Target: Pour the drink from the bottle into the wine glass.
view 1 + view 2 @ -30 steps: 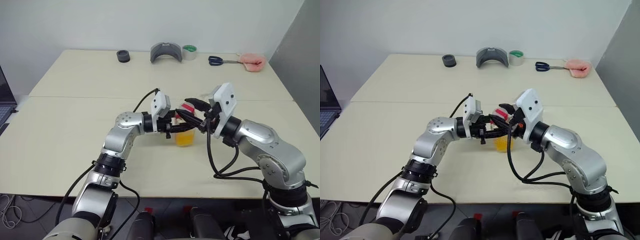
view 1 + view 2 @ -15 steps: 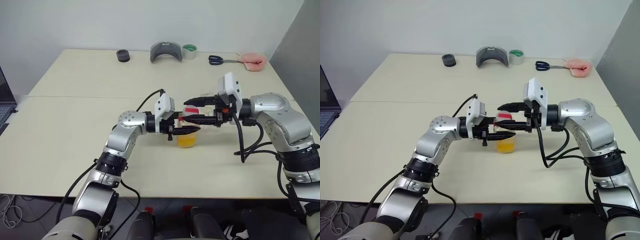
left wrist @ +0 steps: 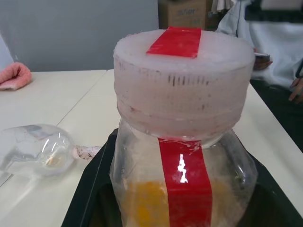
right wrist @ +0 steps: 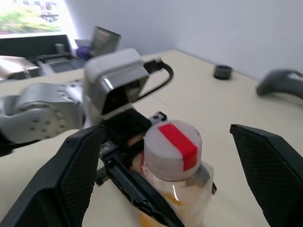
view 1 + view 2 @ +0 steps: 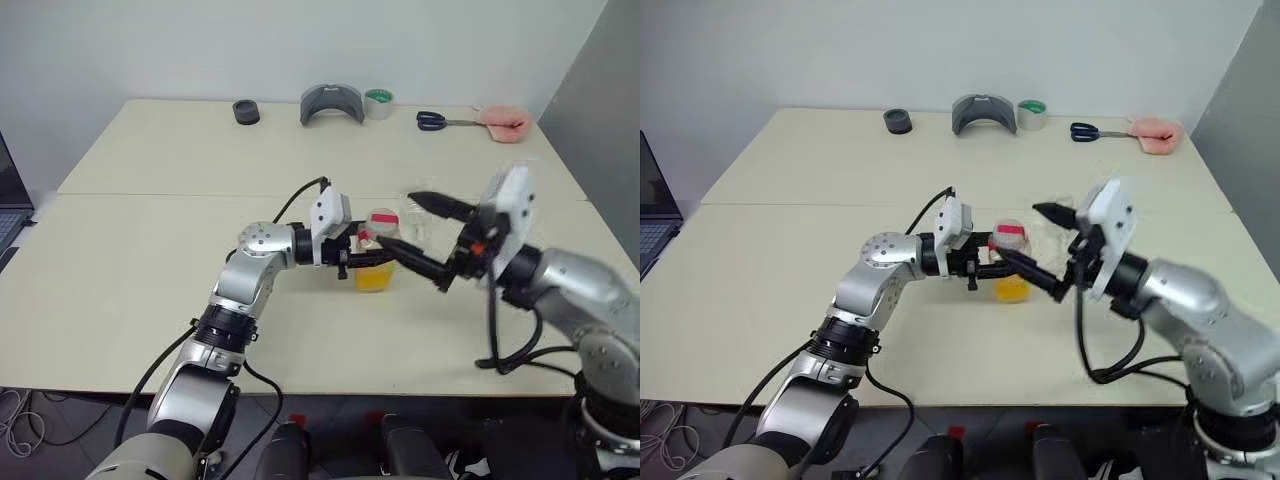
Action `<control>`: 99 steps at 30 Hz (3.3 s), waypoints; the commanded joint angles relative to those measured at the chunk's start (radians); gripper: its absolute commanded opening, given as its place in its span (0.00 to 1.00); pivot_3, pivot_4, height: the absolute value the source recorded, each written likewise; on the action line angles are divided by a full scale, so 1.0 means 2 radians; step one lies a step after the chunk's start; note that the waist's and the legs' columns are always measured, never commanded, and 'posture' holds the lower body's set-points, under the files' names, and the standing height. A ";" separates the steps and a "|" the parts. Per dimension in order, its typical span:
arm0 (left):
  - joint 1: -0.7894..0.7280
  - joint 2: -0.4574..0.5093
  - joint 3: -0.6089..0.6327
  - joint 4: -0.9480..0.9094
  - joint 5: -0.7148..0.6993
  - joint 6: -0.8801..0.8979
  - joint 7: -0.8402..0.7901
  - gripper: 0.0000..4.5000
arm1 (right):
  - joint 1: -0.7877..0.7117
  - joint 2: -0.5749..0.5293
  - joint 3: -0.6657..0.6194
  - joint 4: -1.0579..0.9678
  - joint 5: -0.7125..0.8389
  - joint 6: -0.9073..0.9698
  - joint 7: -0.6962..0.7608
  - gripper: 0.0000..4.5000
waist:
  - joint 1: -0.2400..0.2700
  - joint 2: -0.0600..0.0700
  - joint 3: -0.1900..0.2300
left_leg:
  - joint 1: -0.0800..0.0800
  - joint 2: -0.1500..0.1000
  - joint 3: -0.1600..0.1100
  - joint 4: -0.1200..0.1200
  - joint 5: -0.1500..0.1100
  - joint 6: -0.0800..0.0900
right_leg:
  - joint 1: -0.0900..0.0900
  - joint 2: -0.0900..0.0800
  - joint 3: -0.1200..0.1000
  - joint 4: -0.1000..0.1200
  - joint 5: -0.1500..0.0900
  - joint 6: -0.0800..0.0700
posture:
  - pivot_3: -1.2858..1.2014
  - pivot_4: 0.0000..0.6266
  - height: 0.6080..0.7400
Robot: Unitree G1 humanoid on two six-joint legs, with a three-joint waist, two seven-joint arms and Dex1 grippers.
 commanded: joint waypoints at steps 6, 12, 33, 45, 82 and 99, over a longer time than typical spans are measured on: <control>-0.028 -0.018 0.000 0.009 0.003 -0.014 0.006 0.42 | -0.016 0.077 0.090 -0.026 -0.107 -0.002 -0.142 1.00 | 0.002 0.000 0.000 | -0.001 0.000 0.000 0.000 0.000 0.000 | 0.000 0.000 0.000 -0.001 0.000 0.000 | 0.52 0.24 1.00; -0.031 -0.021 0.001 0.012 0.002 -0.012 0.008 0.42 | -0.009 0.105 0.117 -0.023 -0.159 -0.024 -0.169 1.00 | 0.001 0.000 0.000 | 0.000 0.000 0.000 0.000 0.000 0.000 | 0.000 0.000 0.000 0.000 0.000 0.000 | 0.52 0.24 1.00; -0.028 -0.015 0.004 0.011 0.004 -0.010 0.013 0.42 | 0.022 0.139 0.133 -0.005 -0.209 -0.071 -0.143 0.42 | 0.001 0.000 0.000 | 0.000 0.000 0.000 0.000 0.000 0.000 | 0.000 0.000 0.000 0.000 0.000 0.000 | 0.52 0.24 1.00; -0.035 0.002 -0.004 0.004 -0.007 0.004 -0.029 0.42 | -0.079 -0.016 0.094 0.174 -0.105 -0.167 0.217 0.42 | 0.000 0.000 0.000 | 0.000 0.000 0.000 0.000 0.000 0.000 | 0.000 0.000 -0.001 -0.001 0.000 0.000 | 0.52 0.24 1.00; -0.065 -0.010 0.004 0.058 0.004 -0.001 -0.005 0.41 | 0.002 0.093 0.108 0.004 -0.207 -0.084 -0.093 0.87 | 0.000 0.001 0.001 | -0.001 0.000 0.000 0.000 0.000 0.000 | 0.000 0.000 0.000 0.000 0.000 0.000 | 0.52 0.24 1.00; -0.058 -0.015 0.003 0.055 0.015 -0.005 -0.004 0.41 | 0.009 0.143 0.135 0.034 -0.265 -0.101 -0.117 0.78 | 0.000 0.001 0.001 | 0.000 0.000 0.000 0.000 0.000 0.000 | 0.000 0.000 0.000 0.000 0.000 0.000 | 0.52 0.24 1.00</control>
